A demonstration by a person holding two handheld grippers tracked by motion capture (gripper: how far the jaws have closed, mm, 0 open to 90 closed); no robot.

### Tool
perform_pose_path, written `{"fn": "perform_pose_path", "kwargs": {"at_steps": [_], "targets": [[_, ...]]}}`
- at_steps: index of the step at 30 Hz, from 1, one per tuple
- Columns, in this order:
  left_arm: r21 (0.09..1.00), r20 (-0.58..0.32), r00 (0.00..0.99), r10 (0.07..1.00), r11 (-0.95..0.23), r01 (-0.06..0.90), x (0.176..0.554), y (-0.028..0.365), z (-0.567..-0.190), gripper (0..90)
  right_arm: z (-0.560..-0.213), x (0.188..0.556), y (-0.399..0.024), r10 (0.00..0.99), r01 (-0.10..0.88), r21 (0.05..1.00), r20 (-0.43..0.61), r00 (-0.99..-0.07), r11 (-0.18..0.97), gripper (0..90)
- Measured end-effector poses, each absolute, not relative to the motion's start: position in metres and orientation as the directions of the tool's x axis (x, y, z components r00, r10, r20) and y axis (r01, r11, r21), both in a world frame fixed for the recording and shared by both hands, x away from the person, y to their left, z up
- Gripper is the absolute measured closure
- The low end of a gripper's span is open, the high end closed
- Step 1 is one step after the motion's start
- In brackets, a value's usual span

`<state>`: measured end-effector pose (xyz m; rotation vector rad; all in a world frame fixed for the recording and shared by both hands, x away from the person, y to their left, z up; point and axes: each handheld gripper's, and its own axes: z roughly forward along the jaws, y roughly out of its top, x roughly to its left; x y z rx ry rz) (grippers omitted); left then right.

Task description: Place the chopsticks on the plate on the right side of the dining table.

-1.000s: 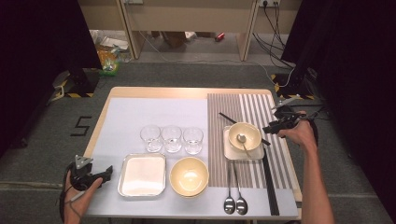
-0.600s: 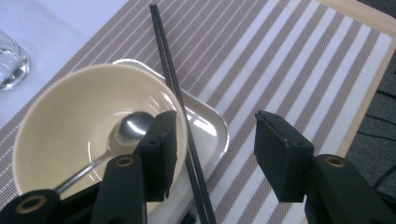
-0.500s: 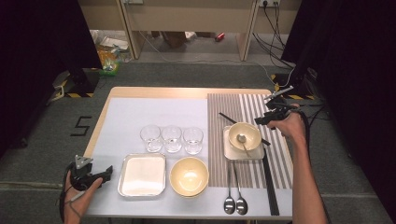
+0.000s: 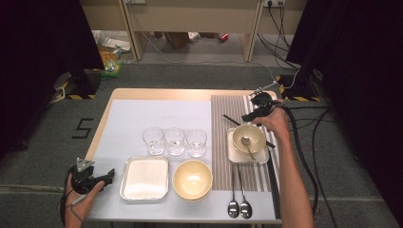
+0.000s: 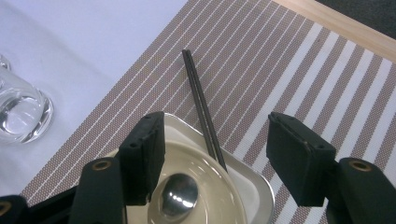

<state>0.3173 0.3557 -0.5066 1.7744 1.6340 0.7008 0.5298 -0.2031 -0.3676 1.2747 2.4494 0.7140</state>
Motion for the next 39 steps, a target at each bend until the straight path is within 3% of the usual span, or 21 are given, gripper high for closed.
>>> {"fn": "perform_pose_path", "kwargs": {"at_steps": [19, 39], "targets": [[0.744, -0.025, 0.095, 0.995, -0.045, 0.667, 0.317, 0.356, -0.507, 12.4, -0.4, 0.556, -0.165, 0.849, 0.734, 0.509, 0.014, -0.528, 0.449, 32.0], [0.744, -0.027, 0.095, 0.995, -0.044, 0.667, 0.317, 0.356, -0.507, 12.4, -0.424, 0.564, -0.152, 0.865, 0.773, 0.46, 0.022, -0.502, 0.437, 26.0]]}}
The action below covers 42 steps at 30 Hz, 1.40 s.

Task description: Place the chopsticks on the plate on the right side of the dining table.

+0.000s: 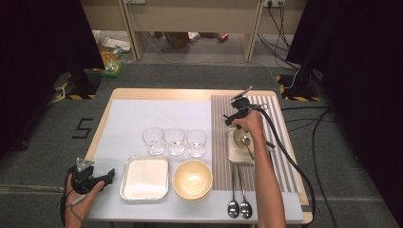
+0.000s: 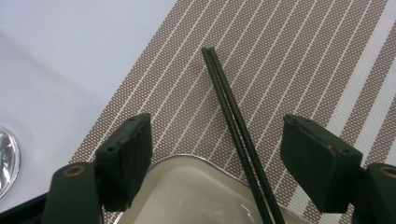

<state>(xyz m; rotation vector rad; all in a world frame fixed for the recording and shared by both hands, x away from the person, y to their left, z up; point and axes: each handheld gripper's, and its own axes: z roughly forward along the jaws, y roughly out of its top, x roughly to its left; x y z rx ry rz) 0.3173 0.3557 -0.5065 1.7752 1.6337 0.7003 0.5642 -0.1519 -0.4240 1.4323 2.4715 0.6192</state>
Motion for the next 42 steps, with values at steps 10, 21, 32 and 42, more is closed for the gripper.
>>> {"fn": "perform_pose_path", "kwargs": {"at_steps": [10, 21, 32, 42], "targets": [[0.744, -0.027, 0.094, 0.995, -0.043, 0.666, 0.317, 0.356, -0.507, 12.4, -0.433, 0.566, -0.148, 0.868, 0.785, 0.436, 0.018, -0.496, 0.439, 25.5], [0.744, -0.026, 0.093, 0.995, -0.043, 0.667, 0.317, 0.355, -0.507, 12.4, -0.438, 0.567, -0.146, 0.87, 0.796, 0.418, 0.028, -0.492, 0.437, 25.9], [0.744, -0.026, 0.093, 0.995, -0.043, 0.667, 0.317, 0.355, -0.507, 12.4, -0.44, 0.568, -0.146, 0.864, 0.796, 0.409, 0.034, -0.503, 0.447, 26.3], [0.744, -0.026, 0.094, 0.995, -0.043, 0.667, 0.317, 0.356, -0.507, 12.4, -0.44, 0.567, -0.145, 0.86, 0.799, 0.397, 0.042, -0.509, 0.453, 27.2]]}}
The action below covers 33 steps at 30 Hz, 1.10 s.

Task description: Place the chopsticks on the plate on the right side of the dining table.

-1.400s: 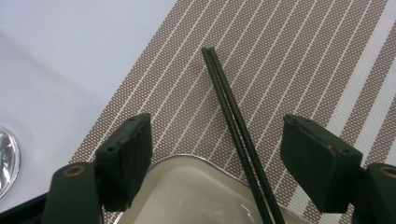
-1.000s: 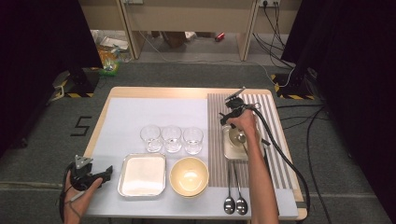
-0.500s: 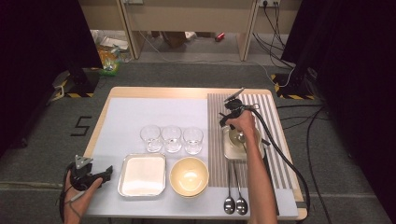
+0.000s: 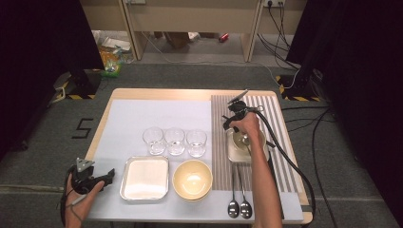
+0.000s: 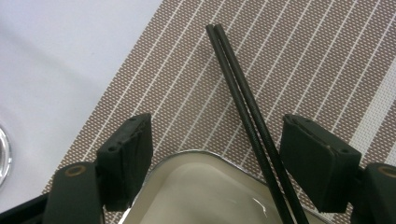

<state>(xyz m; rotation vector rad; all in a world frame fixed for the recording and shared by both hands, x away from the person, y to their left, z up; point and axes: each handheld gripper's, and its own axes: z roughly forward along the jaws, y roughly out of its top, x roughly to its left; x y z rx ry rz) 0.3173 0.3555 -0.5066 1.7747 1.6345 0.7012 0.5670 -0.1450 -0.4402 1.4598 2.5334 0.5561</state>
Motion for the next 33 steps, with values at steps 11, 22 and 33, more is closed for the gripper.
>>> {"fn": "perform_pose_path", "kwargs": {"at_steps": [11, 22, 33], "targets": [[0.744, -0.024, 0.094, 0.995, -0.045, 0.667, 0.3173, 0.3556, -0.5065, 12.4, -0.4384, 0.5644, -0.1427, 0.85, 0.798, 0.391, 0.067, -0.522, 0.459, 29.5], [0.743, -0.025, 0.093, 0.995, -0.044, 0.667, 0.3173, 0.3556, -0.5065, 12.4, -0.4385, 0.5618, -0.1403, 0.835, 0.788, 0.386, 0.076, -0.546, 0.48, 31.0], [0.744, -0.022, 0.094, 0.995, -0.046, 0.667, 0.3174, 0.3557, -0.5065, 12.3, -0.4389, 0.5588, -0.137, 0.814, 0.771, 0.389, 0.082, -0.575, 0.505, 32.5]]}}
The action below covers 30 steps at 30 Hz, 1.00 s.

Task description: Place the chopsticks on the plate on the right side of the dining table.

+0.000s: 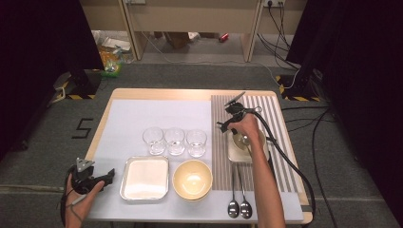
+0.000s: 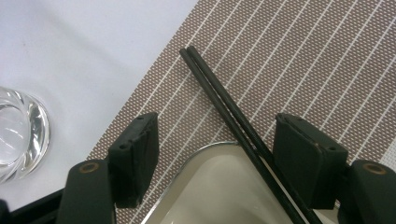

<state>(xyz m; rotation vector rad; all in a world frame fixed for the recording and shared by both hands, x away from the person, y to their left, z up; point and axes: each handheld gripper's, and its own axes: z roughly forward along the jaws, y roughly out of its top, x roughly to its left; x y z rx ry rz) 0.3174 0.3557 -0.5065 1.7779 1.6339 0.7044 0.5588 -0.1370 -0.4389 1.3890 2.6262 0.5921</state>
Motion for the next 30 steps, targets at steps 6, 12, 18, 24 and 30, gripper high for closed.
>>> {"fn": "perform_pose_path", "kwargs": {"at_steps": [6, 12, 18, 24, 30], "targets": [[0.744, -0.022, 0.094, 0.995, -0.046, 0.667, 0.317, 0.356, -0.507, 12.3, -0.44, 0.557, -0.134, 0.802, 0.759, 0.39, 0.081, -0.592, 0.521, 33.1], [0.744, -0.022, 0.094, 0.995, -0.047, 0.667, 0.317, 0.356, -0.506, 12.3, -0.44, 0.555, -0.131, 0.792, 0.748, 0.399, 0.079, -0.605, 0.531, 33.4], [0.743, -0.023, 0.093, 0.995, -0.045, 0.667, 0.317, 0.356, -0.507, 12.3, -0.44, 0.551, -0.127, 0.783, 0.737, 0.402, 0.075, -0.618, 0.543, 33.4], [0.744, -0.023, 0.093, 0.995, -0.045, 0.666, 0.317, 0.355, -0.507, 12.4, -0.441, 0.548, -0.123, 0.774, 0.729, 0.4, 0.073, -0.629, 0.555, 33.2], [0.743, -0.023, 0.093, 0.995, -0.045, 0.667, 0.317, 0.355, -0.507, 12.4, -0.441, 0.545, -0.121, 0.765, 0.723, 0.395, 0.073, -0.64, 0.567, 33.2]]}}
